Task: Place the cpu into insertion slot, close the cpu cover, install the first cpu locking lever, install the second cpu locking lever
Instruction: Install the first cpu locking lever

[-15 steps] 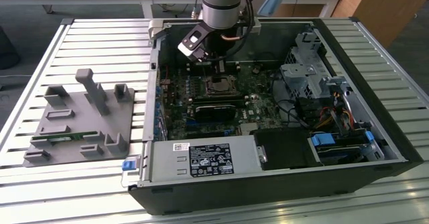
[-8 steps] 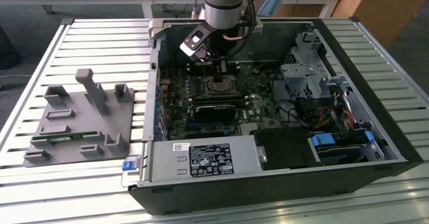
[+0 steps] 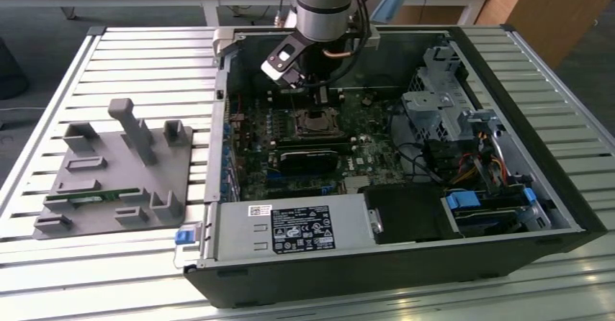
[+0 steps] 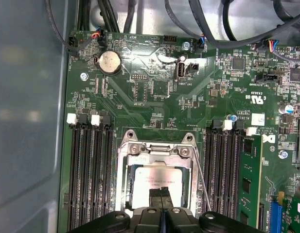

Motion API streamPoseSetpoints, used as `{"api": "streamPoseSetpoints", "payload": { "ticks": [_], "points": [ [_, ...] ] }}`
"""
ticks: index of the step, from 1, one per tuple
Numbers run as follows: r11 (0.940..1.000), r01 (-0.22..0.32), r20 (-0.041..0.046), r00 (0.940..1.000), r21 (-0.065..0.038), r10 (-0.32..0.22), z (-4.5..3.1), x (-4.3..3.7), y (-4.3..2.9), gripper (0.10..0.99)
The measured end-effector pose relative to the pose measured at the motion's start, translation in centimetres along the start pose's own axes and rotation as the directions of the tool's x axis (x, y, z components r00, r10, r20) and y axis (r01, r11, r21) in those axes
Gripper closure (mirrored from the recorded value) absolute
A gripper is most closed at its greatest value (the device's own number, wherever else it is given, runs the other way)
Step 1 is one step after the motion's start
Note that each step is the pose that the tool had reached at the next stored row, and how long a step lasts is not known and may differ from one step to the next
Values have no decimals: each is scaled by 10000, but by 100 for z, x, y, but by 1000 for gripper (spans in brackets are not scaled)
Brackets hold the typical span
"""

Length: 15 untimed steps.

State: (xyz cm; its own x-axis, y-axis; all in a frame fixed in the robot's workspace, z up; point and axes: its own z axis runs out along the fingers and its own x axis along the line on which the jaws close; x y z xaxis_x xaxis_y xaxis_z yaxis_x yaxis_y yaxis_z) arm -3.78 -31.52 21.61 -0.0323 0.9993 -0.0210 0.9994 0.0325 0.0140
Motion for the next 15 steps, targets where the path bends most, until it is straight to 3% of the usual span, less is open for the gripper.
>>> {"api": "streamPoseSetpoints", "payload": {
  "ticks": [7, 15],
  "points": [
    [10000, 0, 1, 10000, 0, 0, -11, 0, 1, 980],
    [10000, 0, 1, 10000, 0, 0, -77, -2, 2, 980]
  ]
}}
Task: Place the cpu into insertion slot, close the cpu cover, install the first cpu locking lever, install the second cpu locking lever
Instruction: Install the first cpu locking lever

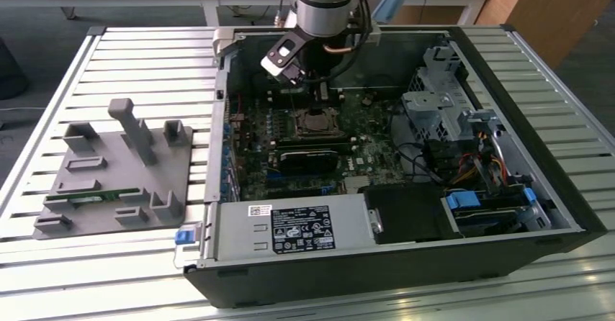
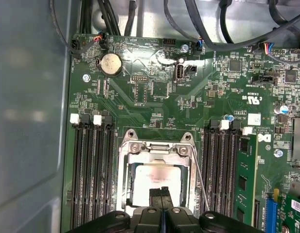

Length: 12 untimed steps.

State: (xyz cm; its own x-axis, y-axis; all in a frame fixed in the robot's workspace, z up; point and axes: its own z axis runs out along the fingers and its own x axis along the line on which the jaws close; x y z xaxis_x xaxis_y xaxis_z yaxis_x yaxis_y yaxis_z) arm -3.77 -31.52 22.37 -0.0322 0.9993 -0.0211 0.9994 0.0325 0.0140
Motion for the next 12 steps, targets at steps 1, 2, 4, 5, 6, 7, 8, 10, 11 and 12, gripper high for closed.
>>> {"api": "streamPoseSetpoints", "payload": {
  "ticks": [1, 2, 4, 5, 6, 7, 8, 10, 11, 12],
  "points": [
    [10000, 1, -1, 10000, 0, -1, -9, 0, 0, 980],
    [10000, 1, 0, 10000, -1, -1, -18, 0, 0, 980],
    [10000, 1, 0, 10000, 0, -1, -35, -1, 1, 980],
    [10000, 0, -1, 10000, -1, 0, -42, -1, 1, 980],
    [10000, 0, -1, 10000, -1, 0, -48, -1, 1, 980],
    [10000, 0, -1, 10000, -1, 0, -55, -1, 1, 980],
    [10000, 1, -1, 10000, -1, -1, -62, -1, 1, 980],
    [10000, 1, 0, 10000, 0, -1, -75, -1, 1, 980],
    [10000, 1, -1, 10000, -1, -1, -80, -2, 1, 980],
    [10000, 1, 0, 10000, 0, -1, -86, -2, 1, 980]
  ]
}}
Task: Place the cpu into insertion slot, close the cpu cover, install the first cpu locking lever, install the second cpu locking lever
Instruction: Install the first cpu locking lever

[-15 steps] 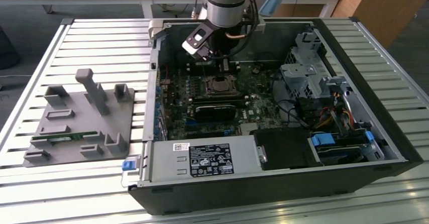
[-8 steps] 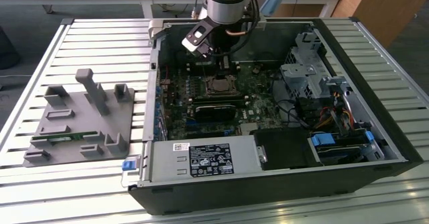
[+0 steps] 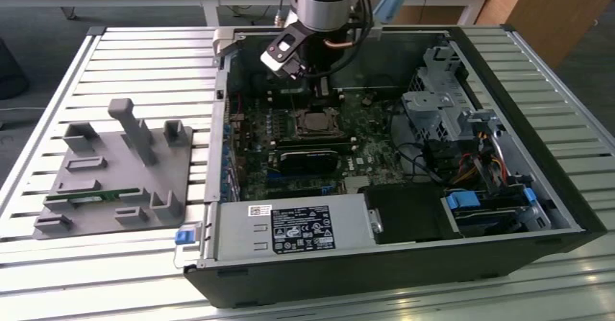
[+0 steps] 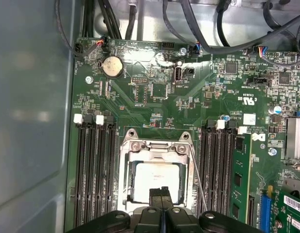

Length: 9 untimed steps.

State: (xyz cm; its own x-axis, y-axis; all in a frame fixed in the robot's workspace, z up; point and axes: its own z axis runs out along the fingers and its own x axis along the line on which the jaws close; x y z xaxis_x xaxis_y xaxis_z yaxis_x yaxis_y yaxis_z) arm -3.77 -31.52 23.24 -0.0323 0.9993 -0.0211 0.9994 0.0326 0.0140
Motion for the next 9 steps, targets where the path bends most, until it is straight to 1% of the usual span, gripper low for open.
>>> {"api": "streamPoseSetpoints", "payload": {
  "ticks": [9],
  "points": [
    [10000, 0, -1, 10000, -1, 0, -41, -1, 1, 980]
  ]
}}
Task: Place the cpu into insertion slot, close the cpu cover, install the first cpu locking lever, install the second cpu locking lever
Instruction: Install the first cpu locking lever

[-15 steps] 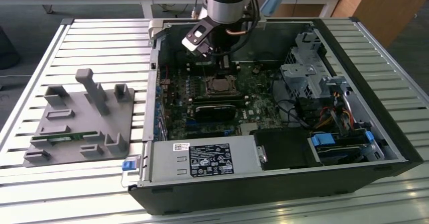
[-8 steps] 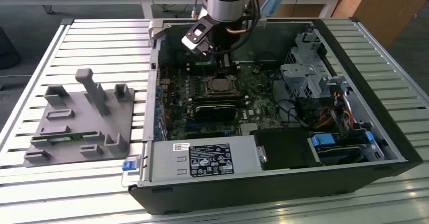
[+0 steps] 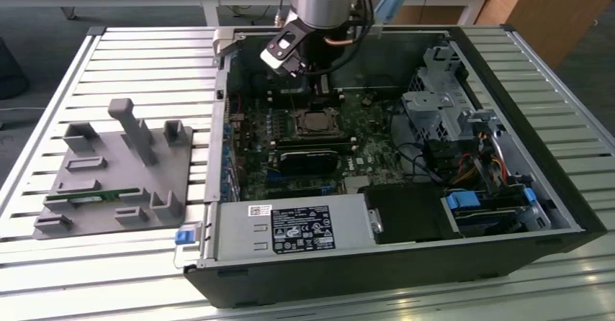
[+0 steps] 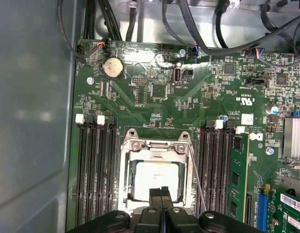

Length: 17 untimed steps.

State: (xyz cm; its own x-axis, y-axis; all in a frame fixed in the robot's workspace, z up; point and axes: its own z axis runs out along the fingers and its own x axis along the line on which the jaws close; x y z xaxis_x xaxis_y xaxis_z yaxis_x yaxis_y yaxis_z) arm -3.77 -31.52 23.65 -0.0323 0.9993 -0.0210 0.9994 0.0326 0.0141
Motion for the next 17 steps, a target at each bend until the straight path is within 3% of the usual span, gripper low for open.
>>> {"api": "streamPoseSetpoints", "payload": {
  "ticks": [17],
  "points": [
    [10000, 0, 1, 10000, 1, 0, -114, -2, 2, 980]
  ]
}}
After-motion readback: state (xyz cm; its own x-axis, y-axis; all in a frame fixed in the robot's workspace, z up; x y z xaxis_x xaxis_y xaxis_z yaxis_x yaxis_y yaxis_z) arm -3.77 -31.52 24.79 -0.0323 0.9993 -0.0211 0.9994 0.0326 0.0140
